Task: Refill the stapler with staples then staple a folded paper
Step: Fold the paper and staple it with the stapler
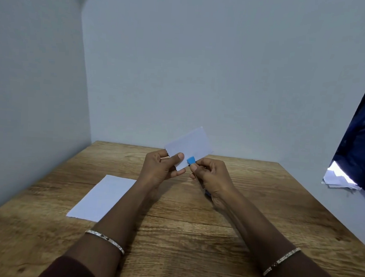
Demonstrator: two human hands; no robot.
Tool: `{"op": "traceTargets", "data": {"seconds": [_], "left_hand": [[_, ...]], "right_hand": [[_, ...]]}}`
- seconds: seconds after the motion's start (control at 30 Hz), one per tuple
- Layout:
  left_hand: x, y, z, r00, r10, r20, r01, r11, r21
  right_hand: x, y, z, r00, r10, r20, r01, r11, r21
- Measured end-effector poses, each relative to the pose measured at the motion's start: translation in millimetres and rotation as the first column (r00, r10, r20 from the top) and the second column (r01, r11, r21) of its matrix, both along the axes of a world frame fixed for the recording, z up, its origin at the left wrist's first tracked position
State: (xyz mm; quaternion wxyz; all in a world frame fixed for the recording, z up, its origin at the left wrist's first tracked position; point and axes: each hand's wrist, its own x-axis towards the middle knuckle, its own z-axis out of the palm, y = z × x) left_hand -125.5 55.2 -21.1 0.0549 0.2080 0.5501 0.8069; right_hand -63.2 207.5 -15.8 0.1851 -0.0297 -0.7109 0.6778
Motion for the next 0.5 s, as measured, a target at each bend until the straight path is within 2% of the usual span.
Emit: {"op": "traceTargets", "data": {"seconds": [0.13, 0.3, 0.5], "left_hand": [[-1.7, -0.9, 0.0, 0.999, 0.026, 0.030, -0.027, 0.999, 0.033], [-4.4, -2.0, -0.4, 0.998, 0.043, 0.053, -0.046, 0.997, 0.061], [-6.4, -1.5, -0.3, 0.999, 0.043, -0.025, -0.043, 0.999, 0.009]], "right_hand": [[4.1, 2.3, 0.6, 0.994, 0.105, -0.012, -0.106, 0.989, -0.101], [8.5, 11.5, 9.0, 0.983, 0.183, -0.020, -0.184, 0.979, -0.086], [11.2, 19.0, 10.2, 0.973, 0.230, 0.011, -0.227, 0.965, -0.134]]}}
